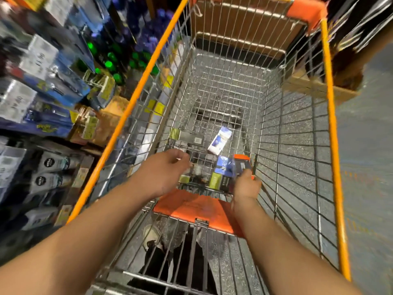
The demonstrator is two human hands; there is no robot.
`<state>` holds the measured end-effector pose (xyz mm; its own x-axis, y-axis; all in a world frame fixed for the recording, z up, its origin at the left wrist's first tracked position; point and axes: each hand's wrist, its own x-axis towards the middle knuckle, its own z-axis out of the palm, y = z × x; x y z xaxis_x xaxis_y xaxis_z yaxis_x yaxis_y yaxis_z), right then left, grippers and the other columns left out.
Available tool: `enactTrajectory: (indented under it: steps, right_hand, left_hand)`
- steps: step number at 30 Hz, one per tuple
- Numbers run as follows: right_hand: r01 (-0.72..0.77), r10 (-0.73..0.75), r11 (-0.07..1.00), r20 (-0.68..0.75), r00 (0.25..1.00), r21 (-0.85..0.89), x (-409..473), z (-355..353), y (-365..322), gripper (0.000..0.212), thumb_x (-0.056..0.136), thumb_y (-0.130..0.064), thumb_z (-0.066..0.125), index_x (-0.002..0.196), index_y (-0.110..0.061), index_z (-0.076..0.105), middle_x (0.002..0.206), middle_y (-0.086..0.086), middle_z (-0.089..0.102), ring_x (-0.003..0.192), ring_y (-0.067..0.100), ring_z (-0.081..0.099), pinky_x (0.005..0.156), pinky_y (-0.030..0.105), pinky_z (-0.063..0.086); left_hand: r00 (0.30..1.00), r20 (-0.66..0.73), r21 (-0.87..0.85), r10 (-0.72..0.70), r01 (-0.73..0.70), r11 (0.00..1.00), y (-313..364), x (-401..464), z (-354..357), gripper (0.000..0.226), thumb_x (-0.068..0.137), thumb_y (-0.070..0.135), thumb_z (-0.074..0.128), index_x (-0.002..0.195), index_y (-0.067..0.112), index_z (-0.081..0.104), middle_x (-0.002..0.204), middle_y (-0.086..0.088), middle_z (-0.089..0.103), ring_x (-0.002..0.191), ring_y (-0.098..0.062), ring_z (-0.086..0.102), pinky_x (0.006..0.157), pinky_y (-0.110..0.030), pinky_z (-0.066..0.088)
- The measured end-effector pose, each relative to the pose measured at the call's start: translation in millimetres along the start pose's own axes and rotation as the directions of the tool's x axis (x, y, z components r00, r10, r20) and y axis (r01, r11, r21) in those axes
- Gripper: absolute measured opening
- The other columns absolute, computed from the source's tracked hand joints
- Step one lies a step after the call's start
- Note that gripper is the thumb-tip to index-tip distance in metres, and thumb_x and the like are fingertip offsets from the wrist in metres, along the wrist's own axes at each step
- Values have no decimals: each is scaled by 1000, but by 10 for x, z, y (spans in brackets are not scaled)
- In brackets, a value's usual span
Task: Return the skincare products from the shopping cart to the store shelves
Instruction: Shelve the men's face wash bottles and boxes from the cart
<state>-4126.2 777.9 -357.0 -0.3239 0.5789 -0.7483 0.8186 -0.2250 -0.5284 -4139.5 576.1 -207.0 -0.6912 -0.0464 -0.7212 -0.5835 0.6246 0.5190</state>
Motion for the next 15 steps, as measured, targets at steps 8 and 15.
enactTrajectory:
  steps: [8, 15]
  right_hand:
    - [-51, -81, 966, 484, 871, 253, -1111, -165, -704, 29, 100, -38, 42, 100, -17, 63, 81, 16, 61, 49, 21, 47, 44, 25, 39]
    - [108, -175, 985, 765, 620, 138, -2266, -281, -1265, 34, 94, -47, 40, 72, -24, 52, 57, 1, 43, 38, 16, 33, 44, 19, 21]
  left_hand:
    - [984, -164, -465, 72, -141, 874, 93, -555, -306, 23, 73, 53, 63, 94, 49, 73, 86, 9, 74, 76, -17, 66, 87, -42, 49]
    - [930, -347, -641, 124, -332, 692, 72, -1288, -791, 42, 99, 37, 59, 140, 36, 54, 130, 5, 64, 101, -5, 67, 87, -32, 56]
